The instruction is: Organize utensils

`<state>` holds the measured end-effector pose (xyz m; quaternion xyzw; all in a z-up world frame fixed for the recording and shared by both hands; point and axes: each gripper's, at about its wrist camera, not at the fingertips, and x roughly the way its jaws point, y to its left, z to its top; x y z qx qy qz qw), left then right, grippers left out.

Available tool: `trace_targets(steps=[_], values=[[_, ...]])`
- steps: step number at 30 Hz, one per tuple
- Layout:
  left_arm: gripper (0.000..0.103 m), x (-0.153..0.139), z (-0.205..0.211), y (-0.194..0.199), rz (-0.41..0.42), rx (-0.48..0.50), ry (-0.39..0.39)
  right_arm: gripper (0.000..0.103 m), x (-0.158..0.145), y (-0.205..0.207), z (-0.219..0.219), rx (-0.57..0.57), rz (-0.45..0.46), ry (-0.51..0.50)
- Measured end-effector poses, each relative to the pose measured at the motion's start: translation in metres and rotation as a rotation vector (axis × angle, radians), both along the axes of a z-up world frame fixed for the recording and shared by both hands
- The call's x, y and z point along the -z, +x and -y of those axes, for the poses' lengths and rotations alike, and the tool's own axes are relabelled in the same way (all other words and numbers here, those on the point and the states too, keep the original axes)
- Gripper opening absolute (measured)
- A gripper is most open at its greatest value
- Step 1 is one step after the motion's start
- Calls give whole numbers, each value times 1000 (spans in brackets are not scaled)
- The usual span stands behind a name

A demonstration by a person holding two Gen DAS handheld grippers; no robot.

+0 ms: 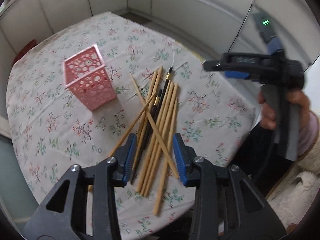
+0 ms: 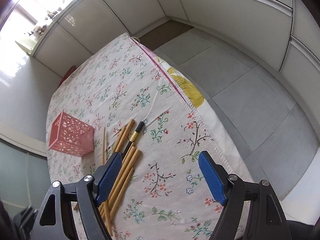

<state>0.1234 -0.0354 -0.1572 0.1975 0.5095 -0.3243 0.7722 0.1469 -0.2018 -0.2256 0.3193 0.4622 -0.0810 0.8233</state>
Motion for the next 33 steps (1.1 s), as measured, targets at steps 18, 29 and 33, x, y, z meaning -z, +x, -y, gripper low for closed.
trace_targets(steps=[18,29,33], values=[[34,86,88,83,-91,82,337,81,18,6,41,-12,-26,240],[16,68,49,75,-98,-45,181,81,19,8,33,-26,-49,206],[16,46,22,59,-88,-83,78,81,21,10,22,-50,-71,171]])
